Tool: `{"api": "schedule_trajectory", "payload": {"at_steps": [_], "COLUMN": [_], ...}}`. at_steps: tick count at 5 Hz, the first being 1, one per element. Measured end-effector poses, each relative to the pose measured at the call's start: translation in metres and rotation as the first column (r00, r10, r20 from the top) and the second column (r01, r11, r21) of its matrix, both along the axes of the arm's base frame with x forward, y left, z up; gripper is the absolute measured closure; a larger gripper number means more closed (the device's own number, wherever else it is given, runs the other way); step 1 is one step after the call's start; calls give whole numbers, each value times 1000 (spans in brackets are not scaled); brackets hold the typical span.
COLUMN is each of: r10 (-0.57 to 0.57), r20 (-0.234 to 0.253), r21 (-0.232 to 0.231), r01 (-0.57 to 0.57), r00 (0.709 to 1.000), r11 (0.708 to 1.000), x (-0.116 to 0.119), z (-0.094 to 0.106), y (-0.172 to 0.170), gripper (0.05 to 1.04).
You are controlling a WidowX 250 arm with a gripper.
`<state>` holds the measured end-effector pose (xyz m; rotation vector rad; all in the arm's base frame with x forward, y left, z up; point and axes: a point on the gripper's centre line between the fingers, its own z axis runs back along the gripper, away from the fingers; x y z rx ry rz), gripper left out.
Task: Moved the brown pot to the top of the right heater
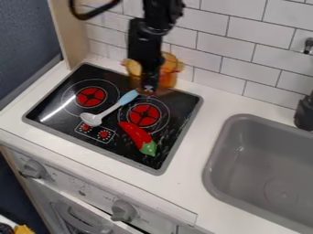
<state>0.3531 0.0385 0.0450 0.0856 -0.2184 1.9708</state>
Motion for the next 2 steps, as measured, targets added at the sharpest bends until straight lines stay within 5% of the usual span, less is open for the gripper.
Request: {"api": "schedule_trajectory", "payload": {"at_steps": [2], "r10": [-100], "r20": [-33], "r21": [-12], "r01": [99], "r00": [994], "r11": [995], "x": [13], "z": [-28], "y": [-23], "gripper": [1006]}}
